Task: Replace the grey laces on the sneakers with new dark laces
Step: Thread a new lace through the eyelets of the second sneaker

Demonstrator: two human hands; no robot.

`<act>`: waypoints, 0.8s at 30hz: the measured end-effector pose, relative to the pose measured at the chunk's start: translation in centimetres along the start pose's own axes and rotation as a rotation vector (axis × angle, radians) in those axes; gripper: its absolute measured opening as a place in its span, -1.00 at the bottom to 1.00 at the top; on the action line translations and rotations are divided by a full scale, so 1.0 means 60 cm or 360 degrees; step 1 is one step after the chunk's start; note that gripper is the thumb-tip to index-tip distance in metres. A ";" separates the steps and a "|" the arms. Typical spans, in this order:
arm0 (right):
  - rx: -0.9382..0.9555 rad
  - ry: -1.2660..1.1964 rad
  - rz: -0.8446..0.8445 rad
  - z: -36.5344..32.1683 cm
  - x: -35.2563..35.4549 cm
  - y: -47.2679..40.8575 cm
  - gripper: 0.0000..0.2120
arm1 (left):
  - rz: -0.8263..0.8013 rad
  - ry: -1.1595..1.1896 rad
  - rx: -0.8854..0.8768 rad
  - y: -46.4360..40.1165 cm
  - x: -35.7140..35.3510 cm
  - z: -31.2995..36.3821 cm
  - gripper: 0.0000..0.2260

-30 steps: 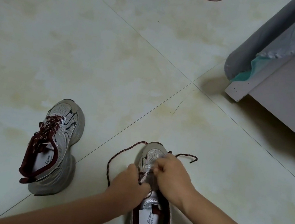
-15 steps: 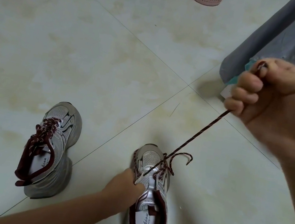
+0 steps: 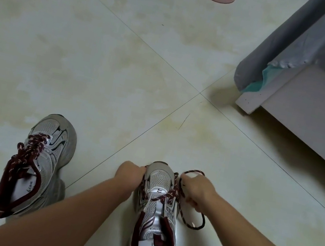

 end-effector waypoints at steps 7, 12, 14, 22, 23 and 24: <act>-0.0088 -0.0152 -0.0176 0.003 -0.002 -0.030 -0.72 | 0.0018 0.0469 -0.0334 0.013 0.001 0.057 -0.89; -0.0034 -0.1286 -0.0157 0.006 0.014 -0.016 -0.80 | -0.0534 0.0810 -0.0496 0.048 0.015 0.112 -0.78; 0.0060 -0.1645 -0.0275 -0.013 0.045 0.013 -0.76 | -0.0689 0.0853 -0.0455 0.060 0.017 0.120 -0.80; 0.0475 -0.1198 -0.0110 -0.049 0.089 0.135 -0.76 | -0.0348 -0.0846 -0.1158 0.039 -0.018 0.044 -0.74; 0.0531 -0.1151 -0.0071 -0.053 0.090 0.149 -0.76 | -0.0357 -0.0928 -0.1223 0.042 -0.019 0.040 -0.73; 0.0579 -0.1125 -0.0044 -0.057 0.093 0.164 -0.76 | -0.0368 -0.0949 -0.1262 0.045 -0.019 0.038 -0.73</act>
Point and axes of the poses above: each hand's wrist, its own y-axis away from the middle knuckle, its own x-axis out of the back of the hand, z = x × y, the point moved 1 cm from there along -y, towards the middle knuckle, and after that the axes turned 4 degrees about y, right-handed, at the moved point
